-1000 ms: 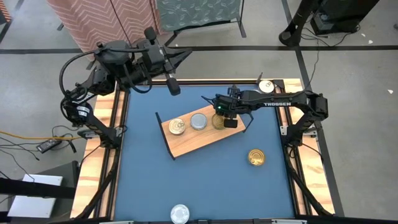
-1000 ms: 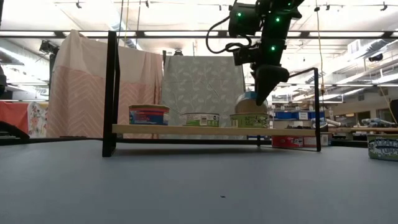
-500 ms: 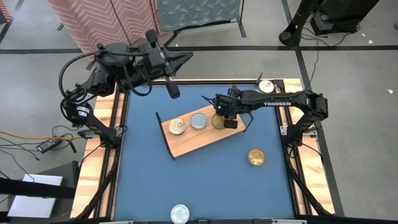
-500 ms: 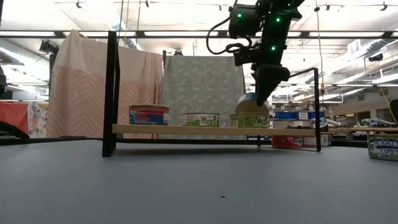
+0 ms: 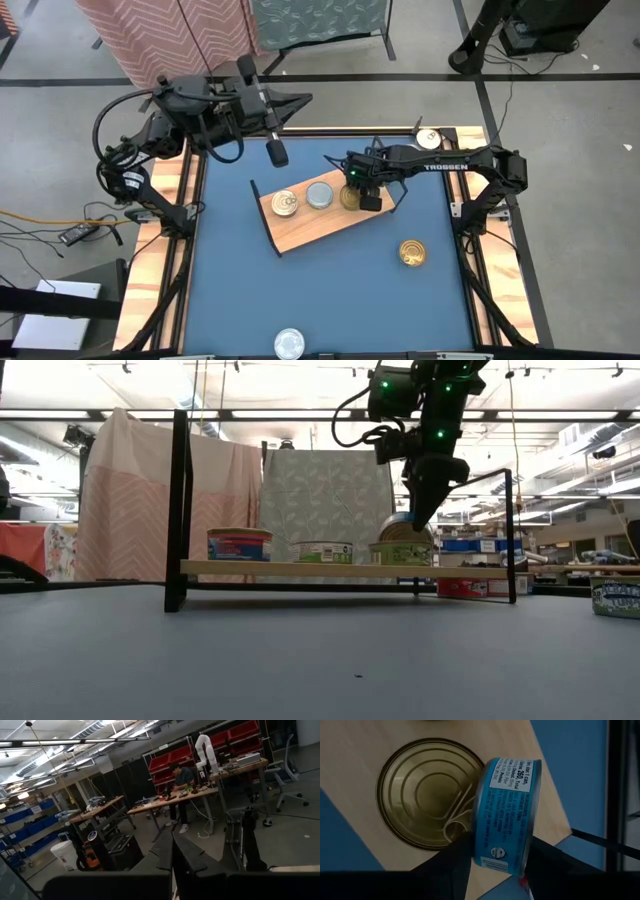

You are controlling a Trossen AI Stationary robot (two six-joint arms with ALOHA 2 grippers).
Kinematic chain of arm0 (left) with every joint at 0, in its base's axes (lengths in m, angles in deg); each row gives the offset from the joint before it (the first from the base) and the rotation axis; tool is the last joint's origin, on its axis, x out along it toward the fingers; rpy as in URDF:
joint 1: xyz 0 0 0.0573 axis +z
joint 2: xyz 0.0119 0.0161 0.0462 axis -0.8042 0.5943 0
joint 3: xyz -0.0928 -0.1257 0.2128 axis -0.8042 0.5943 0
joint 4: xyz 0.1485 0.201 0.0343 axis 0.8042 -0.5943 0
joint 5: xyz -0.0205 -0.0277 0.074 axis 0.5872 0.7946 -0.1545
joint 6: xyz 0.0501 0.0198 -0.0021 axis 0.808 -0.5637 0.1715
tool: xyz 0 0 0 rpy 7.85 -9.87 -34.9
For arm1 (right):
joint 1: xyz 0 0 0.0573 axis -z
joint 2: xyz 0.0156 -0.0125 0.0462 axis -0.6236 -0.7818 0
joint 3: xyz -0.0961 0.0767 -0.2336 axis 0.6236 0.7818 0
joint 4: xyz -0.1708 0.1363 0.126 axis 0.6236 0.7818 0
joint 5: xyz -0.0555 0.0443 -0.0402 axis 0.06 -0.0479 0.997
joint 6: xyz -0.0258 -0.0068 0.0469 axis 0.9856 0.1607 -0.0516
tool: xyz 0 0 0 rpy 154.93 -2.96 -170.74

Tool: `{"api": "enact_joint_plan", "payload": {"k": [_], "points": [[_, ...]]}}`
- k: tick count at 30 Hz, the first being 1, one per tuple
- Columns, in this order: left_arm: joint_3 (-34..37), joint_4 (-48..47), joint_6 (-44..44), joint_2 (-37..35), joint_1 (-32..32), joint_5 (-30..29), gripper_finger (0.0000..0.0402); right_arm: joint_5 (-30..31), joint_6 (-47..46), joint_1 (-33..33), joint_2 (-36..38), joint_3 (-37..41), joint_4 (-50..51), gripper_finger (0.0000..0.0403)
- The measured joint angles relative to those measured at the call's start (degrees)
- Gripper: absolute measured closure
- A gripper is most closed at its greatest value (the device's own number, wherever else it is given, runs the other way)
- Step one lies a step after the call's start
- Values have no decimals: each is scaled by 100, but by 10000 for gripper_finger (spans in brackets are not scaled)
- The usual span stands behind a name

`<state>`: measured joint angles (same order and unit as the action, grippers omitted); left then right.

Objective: Stack canned seafood by type on shelf
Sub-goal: Put the yellow tuna can on the shelf

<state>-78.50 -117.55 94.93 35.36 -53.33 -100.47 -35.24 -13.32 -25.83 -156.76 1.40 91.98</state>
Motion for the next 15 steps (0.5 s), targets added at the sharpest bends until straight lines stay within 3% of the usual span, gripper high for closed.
{"api": "enact_joint_plan", "payload": {"k": [9,15], "points": [[0,-137,-4,0,-2,0,396,-121,-149,-40,-2,0,-17,215],[0,-148,-4,0,-56,-2,396,121,-214,130,-2,2,-20,193]]}}
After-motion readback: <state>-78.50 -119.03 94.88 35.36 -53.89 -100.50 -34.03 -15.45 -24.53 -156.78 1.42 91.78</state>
